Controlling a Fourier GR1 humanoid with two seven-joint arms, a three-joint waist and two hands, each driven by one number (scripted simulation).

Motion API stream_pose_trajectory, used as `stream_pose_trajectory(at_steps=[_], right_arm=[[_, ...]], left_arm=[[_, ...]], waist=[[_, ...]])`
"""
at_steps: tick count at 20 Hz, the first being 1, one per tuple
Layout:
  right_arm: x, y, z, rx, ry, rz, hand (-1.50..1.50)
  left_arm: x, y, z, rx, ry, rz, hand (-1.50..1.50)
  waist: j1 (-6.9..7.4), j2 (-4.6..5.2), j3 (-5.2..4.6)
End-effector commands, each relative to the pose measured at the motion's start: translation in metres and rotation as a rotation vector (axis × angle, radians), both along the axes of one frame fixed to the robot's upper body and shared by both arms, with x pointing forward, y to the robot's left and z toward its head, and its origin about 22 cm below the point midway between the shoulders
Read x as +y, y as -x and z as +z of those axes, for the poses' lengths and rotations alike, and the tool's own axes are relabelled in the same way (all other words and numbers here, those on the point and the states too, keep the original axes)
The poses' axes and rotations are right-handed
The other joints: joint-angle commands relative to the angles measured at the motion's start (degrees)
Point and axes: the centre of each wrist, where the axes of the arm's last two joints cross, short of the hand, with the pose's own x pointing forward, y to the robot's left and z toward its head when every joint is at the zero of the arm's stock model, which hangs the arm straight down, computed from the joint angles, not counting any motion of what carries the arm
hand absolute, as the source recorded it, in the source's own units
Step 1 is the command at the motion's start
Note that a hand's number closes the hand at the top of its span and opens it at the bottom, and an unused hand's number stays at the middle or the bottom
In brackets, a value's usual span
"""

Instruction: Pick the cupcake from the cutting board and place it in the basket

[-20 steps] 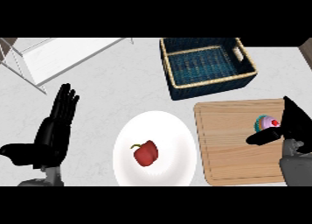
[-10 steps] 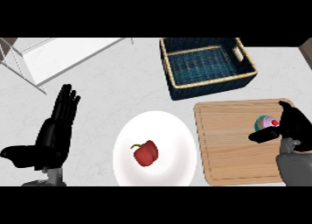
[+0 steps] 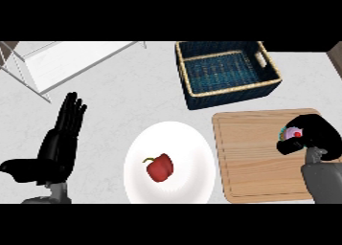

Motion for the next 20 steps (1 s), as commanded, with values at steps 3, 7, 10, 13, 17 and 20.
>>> stream_pose_trajectory(at_steps=[3,7,10,13,17,20], right_arm=[[0.001,0.007,-0.002,0.023,0.056,0.054,1.50],[0.155,0.007,-0.007,-0.039,0.051,0.643,1.50],[0.226,0.021,0.000,-0.060,0.062,0.951,1.50],[0.257,0.024,0.003,-0.115,0.124,1.045,1.50],[0.279,0.031,-0.003,-0.257,0.061,1.054,1.50],[0.285,0.040,0.008,-0.389,-0.083,1.071,1.50]], left_arm=[[-0.004,0.010,0.000,0.012,0.002,-0.009,0.00],[-0.014,-0.007,0.012,0.000,0.003,-0.084,0.00],[-0.025,-0.011,0.009,-0.009,0.000,-0.119,0.00],[-0.025,-0.017,0.010,0.004,0.006,-0.101,0.00],[-0.013,-0.017,0.012,0.003,0.003,-0.063,0.00],[-0.013,-0.019,0.016,0.008,-0.008,-0.040,0.00]], waist=[[-0.08,0.13,0.28],[5.30,0.80,0.28],[7.86,1.48,0.23],[6.03,1.13,0.30],[4.06,0.76,0.33],[2.71,0.53,0.35]])
